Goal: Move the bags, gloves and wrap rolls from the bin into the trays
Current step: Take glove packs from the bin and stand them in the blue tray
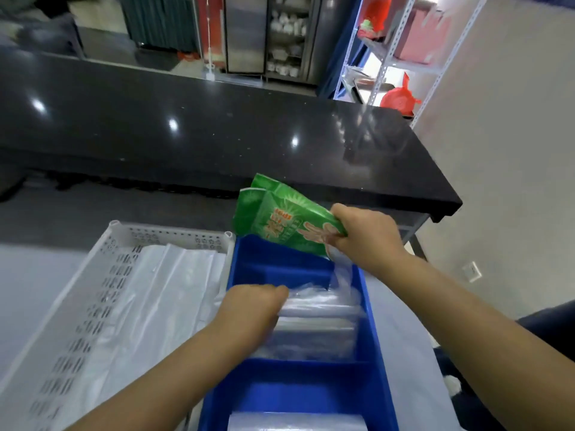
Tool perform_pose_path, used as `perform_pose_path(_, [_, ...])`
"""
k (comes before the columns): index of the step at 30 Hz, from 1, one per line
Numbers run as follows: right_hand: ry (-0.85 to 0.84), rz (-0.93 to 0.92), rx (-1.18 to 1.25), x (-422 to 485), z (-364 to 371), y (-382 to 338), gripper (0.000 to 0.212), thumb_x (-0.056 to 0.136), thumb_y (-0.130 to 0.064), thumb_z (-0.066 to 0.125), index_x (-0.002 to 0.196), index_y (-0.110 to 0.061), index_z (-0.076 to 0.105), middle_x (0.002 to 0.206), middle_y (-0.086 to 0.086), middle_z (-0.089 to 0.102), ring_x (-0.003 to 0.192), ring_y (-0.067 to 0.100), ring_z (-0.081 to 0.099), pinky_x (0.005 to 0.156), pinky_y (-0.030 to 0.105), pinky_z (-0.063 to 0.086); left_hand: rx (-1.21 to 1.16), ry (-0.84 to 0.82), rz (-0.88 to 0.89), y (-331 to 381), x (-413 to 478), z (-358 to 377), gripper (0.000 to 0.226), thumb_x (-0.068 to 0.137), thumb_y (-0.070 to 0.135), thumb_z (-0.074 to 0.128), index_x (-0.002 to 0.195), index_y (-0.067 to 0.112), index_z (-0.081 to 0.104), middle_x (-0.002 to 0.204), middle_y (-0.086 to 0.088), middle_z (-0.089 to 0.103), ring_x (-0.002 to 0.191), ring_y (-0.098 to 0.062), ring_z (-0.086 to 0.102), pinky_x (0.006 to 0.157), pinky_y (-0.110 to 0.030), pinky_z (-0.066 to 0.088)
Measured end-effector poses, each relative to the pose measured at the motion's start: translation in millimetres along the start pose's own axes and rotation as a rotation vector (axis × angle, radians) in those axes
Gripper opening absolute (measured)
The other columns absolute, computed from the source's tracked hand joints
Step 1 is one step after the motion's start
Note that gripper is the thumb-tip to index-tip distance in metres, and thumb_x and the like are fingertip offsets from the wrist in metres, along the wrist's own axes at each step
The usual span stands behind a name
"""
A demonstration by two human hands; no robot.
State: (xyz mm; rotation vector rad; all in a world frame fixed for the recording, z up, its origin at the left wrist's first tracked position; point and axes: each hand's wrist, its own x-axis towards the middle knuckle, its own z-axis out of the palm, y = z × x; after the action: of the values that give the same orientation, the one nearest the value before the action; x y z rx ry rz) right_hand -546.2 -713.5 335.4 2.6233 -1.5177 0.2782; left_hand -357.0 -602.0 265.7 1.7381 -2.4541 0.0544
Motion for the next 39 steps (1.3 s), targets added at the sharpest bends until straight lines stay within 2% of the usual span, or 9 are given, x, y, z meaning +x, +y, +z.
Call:
perform_pose_path(10, [-0.429,-0.1,0.081,34,59,4,0.037,0.071,-0.04,0.072,0.101,-0.031,0.054,0.093,-0.005,0.068,0.079,0.017,0.06,0.064,0.034,0.052,-0.014,-0.058,-0.066,25,-37,3,0.042,0.018,0.025,0.077,0.05,0.022,0.05,0.041,0.006,0.053,0.034,-0.01,0.05,0.039,-0.023,0.01])
perform_pose_path(15, [-0.427,-0.13,0.025,48,72,5,0.046,0.072,-0.04,0.071,0.111,-0.028,0.051,0.1,-0.003,0.068,0.084,0.02,0.061,0.067,0.036,0.052,-0.003,-0.102,-0.078,30,-36,6,0.039,0.023,0.032,0.076,0.054,0.026,0.053,0.045,0.008,0.057,0.038,-0.006,0.053,0.03,-0.021,0.023])
perform_pose_path(20, [-0.464,-0.129,0.013,58,75,5,0.048,0.071,-0.038,0.073,0.112,-0.025,0.052,0.101,-0.001,0.066,0.087,0.022,0.06,0.07,0.037,0.051,-0.065,-0.144,-0.176,32,-32,6,0.026,0.053,0.029,0.071,0.075,0.023,0.057,0.071,0.004,0.068,0.064,-0.015,0.065,0.045,-0.025,0.033])
perform_pose_path(24, [-0.443,-0.112,-0.02,59,78,5,0.052,0.071,-0.04,0.073,0.114,-0.023,0.048,0.101,0.001,0.066,0.087,0.023,0.06,0.07,0.038,0.052,-0.12,-0.226,-0.21,32,-29,11,0.021,0.081,0.015,0.044,0.099,0.021,0.049,0.106,-0.006,0.064,0.097,-0.031,0.059,0.062,-0.034,0.026])
perform_pose_path(27, [-0.425,-0.112,-0.006,57,78,6,0.055,0.07,-0.04,0.074,0.115,-0.024,0.047,0.101,0.0,0.066,0.086,0.022,0.061,0.072,0.04,0.054,-0.117,-0.199,-0.175,31,-25,6,0.016,0.076,0.017,0.053,0.091,0.022,0.053,0.095,-0.003,0.067,0.088,-0.026,0.063,0.058,-0.032,0.027])
perform_pose_path(30, [-0.383,-0.131,-0.031,55,78,8,0.056,0.071,-0.041,0.073,0.117,-0.023,0.045,0.098,0.001,0.067,0.082,0.022,0.061,0.068,0.039,0.054,-0.03,-0.193,-0.089,32,-20,-2,0.028,0.046,0.028,0.076,0.067,0.023,0.058,0.062,0.005,0.066,0.055,-0.012,0.063,0.042,-0.024,0.027])
perform_pose_path(33, [-0.351,-0.119,-0.038,51,81,10,0.052,0.076,-0.04,0.07,0.116,-0.023,0.043,0.096,0.003,0.067,0.081,0.023,0.062,0.069,0.04,0.055,0.013,-0.208,-0.104,33,-16,-6,0.032,0.037,0.032,0.078,0.062,0.025,0.058,0.056,0.008,0.065,0.05,-0.009,0.061,0.042,-0.022,0.022])
perform_pose_path(36, [-0.348,-0.103,-0.006,50,83,12,0.049,0.076,-0.039,0.07,0.114,-0.024,0.043,0.097,0.002,0.067,0.082,0.023,0.062,0.07,0.042,0.056,-0.081,-0.281,-0.147,34,-12,1,0.019,0.075,0.017,0.056,0.095,0.02,0.055,0.098,-0.003,0.067,0.09,-0.027,0.062,0.061,-0.03,0.028])
perform_pose_path(39, [-0.343,-0.106,0.009,51,83,13,0.052,0.076,-0.04,0.07,0.117,-0.024,0.042,0.101,0.001,0.067,0.084,0.022,0.062,0.071,0.042,0.056,-0.09,-0.259,-0.142,34,-8,6,0.023,0.082,0.012,0.047,0.104,0.018,0.051,0.11,-0.007,0.063,0.1,-0.032,0.057,0.068,-0.035,0.036])
